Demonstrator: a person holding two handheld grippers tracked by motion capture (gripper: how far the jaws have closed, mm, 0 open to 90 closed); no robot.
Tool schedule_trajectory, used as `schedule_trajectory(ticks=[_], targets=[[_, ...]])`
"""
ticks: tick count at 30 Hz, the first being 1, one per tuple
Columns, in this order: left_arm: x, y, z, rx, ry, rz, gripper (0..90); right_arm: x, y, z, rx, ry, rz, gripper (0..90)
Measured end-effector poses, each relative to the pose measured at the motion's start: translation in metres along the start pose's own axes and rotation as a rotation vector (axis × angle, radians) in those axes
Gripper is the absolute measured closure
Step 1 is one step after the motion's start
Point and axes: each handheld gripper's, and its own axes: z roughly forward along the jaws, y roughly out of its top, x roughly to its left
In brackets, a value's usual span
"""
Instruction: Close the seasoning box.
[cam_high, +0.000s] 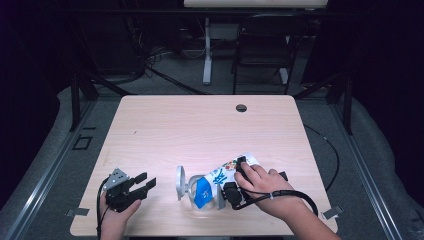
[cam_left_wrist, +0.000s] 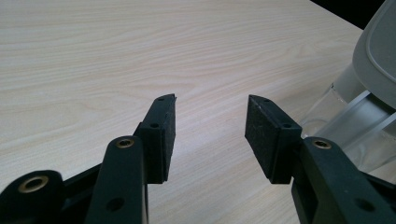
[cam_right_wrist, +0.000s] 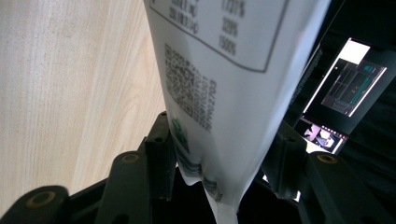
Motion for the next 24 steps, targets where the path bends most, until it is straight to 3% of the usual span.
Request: schedule_trajectory(ticks=[24], targets=[[0.0005, 0.0, -0.0003, 0.0, 0.0, 0.001, 53.5, -0.0008, 0.0004, -0.0003, -0.002, -0.005, -0.004, 52.3]])
